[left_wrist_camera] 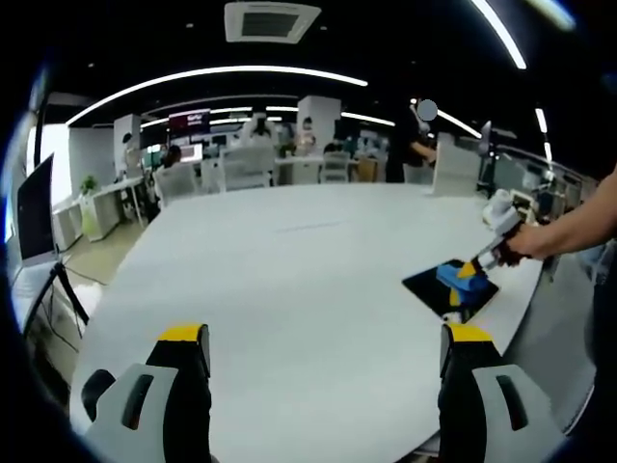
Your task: Wipe the mirror surface with the cleaning cloth until all visible marks leave the cleaned area.
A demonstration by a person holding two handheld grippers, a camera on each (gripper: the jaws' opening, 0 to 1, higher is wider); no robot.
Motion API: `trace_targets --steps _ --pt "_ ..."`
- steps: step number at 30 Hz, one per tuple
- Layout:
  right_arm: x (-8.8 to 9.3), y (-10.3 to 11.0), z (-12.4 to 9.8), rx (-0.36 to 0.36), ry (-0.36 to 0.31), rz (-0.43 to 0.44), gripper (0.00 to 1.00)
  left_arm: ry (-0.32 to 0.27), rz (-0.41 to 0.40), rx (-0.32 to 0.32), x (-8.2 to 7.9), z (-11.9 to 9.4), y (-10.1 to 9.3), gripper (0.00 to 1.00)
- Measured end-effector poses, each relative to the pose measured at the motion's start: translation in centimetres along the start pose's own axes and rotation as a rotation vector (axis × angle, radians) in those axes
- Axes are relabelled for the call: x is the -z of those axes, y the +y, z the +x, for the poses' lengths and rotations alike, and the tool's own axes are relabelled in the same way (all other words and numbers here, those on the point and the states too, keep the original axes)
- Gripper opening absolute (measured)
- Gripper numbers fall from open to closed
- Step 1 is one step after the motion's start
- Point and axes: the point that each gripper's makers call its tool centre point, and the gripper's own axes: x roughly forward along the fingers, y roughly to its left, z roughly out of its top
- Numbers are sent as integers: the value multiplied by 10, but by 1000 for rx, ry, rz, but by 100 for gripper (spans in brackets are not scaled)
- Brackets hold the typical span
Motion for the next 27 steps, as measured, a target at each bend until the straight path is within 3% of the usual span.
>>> trace_targets --steps 15,23,25,27 --pt "8 -37 -16 45 17 15 0 -17 -24 4 -4 2 2 99" --pt "13 -59 -27 90 34 52 0 -53 -76 -30 -8 0 19 99" --pt "13 -62 -27 84 28 69 0 -8 -37 -31 0 -1 19 99" --pt "14 -63 -27 83 29 24 0 -18 -16 -23 -3 -1 17 99"
